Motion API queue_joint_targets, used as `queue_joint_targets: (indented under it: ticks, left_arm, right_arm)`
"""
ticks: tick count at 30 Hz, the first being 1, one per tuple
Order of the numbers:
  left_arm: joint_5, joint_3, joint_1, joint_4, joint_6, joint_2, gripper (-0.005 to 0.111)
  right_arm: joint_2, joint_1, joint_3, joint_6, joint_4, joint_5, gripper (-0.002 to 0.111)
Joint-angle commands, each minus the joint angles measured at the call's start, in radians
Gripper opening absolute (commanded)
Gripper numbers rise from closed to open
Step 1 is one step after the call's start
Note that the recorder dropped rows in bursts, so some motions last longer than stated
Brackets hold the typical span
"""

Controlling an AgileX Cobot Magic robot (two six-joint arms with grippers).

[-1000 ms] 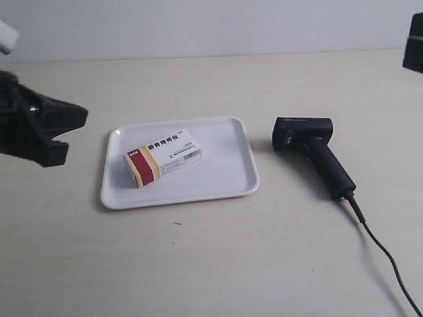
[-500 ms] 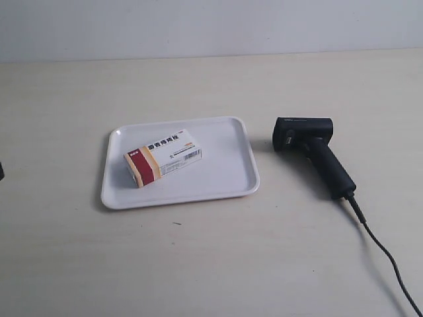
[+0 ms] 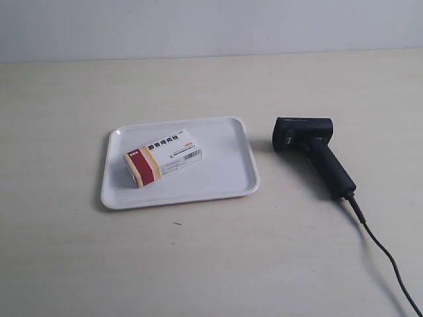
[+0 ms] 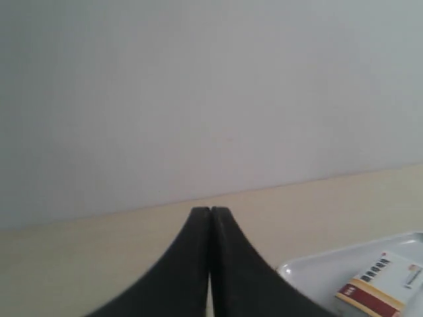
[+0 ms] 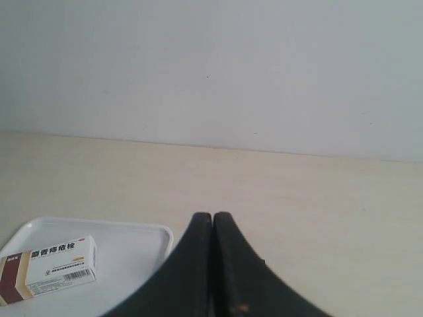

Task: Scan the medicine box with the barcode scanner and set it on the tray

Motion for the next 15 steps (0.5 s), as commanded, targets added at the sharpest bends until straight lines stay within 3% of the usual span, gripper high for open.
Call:
queue_joint_targets:
  ticks: [1,3,5,10,12,15]
  left_arm:
    - [-0.015,0.025,0.053,-0.003,0.0,-0.02,0.002]
    - [-0.008,0.025,0.053,0.06,-0.032,-0.02,0.002]
    - [0.019,0.025,0.053,0.339,-0.247,-0.02,0.002]
    - [0.051,0.025,0.053,1.324,-1.38,-0.02,0.002]
    - [0.08,0.025,0.053,1.49,-1.576,-0.02,0.002]
    - [0.105,0.025,0.053,1.53,-1.629,-0.02,0.002]
  right_arm:
    - [-0.005,0.002,0.006,0.0,-0.005,-0.004,0.0]
    - [-0.005,0.002,0.006,0.0,-0.005,-0.016,0.0]
    - [-0.007,0.002,0.006,0.0,-0.005,-0.022,0.0]
    - [-0.007,0.002,0.006,0.0,-0.005,-0.028,0.0]
    - [-0.007,0.002,0.006,0.0,-0.005,-0.028,0.0]
    - [-0.007,0.002,0.006,0.0,-0.005,-0.029,0.0]
